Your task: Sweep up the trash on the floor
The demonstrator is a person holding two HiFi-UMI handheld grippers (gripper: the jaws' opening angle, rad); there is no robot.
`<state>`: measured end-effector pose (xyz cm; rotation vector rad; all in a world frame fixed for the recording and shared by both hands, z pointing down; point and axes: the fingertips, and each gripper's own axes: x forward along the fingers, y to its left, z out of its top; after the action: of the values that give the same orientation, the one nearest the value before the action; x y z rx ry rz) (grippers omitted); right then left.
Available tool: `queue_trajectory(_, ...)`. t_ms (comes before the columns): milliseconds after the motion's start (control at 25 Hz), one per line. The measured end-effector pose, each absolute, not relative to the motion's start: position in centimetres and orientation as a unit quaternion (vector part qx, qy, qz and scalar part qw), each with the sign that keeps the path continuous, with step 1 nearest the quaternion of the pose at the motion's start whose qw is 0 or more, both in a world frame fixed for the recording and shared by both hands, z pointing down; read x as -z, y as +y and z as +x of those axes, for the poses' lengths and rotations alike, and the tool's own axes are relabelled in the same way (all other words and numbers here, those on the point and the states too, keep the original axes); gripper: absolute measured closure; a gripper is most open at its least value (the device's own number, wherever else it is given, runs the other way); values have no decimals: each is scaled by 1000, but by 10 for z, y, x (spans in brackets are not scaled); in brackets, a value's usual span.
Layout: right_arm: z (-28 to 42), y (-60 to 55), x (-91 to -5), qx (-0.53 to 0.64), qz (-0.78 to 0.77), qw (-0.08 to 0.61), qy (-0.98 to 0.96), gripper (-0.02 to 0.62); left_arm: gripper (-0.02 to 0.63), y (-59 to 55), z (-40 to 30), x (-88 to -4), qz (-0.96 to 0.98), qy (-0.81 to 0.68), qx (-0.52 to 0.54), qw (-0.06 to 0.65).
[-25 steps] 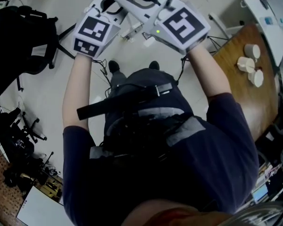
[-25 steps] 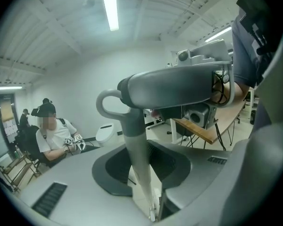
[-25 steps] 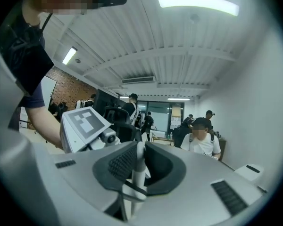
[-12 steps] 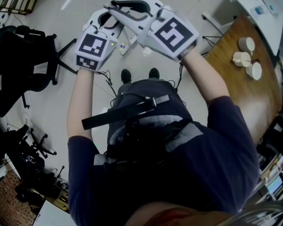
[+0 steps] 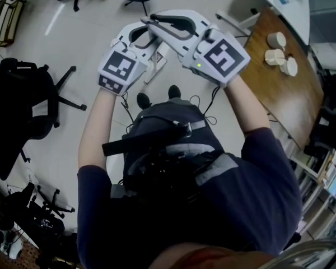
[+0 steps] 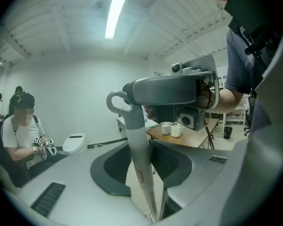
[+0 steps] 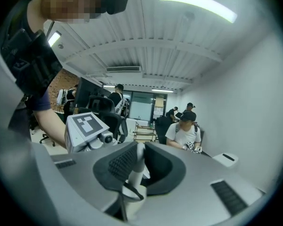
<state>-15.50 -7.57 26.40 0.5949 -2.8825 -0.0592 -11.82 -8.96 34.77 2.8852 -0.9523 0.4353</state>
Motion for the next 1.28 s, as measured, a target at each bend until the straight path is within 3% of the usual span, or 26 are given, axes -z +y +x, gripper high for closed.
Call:
queue_trajectory(160, -132, -81, -261, 2, 278, 98, -956, 532, 463, -83, -117, -342, 949, -288, -124, 28)
queue_trajectory(720, -94, -89, -249, 1, 398, 99, -912, 532, 483, -96, -74, -358, 949, -252, -178, -65)
queue_trajectory(1280, -36, -136, -255, 13, 355, 55, -933, 489, 497, -148, -26, -361, 938, -283, -198, -21)
